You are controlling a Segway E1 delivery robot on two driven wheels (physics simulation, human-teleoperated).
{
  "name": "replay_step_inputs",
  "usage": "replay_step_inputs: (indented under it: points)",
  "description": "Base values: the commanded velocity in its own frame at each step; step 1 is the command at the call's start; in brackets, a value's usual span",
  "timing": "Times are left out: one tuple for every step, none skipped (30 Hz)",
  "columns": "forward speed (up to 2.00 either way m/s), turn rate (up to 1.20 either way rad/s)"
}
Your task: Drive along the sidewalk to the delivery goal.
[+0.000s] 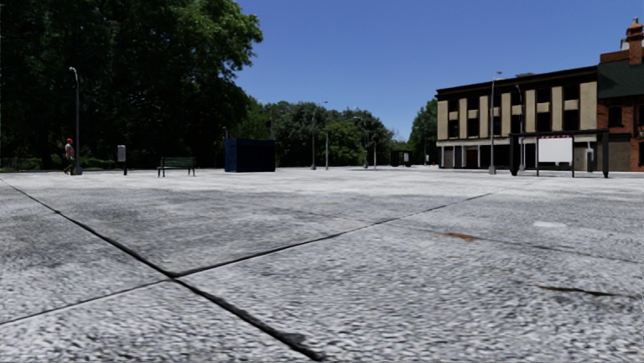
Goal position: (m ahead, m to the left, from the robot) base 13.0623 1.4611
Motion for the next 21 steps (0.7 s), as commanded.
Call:
replay_step_inputs:
  points:
    - [2.0,0.18]
    - [2.0,0.19]
    - [2.0,0.22]
    - [2.0,0.22]
    - [2.0,0.23]
    - [2.0,0.23]
    - [2.0,0.23]
    - [2.0,0.23]
    - [2.0,0.23]
    - [2.0,0.23]
    - [2.0,0.23]
    - [2.0,0.23]
    - [2.0,0.23]
    - [2.0,0.23]
    - [2.0,0.23]
    - [2.0,0.23]
    - [2.0,0.23]
    - [2.0,0.23]
    - [2.0,0.0]
    - [2.0,0.0]
    - [2.0,0.0]
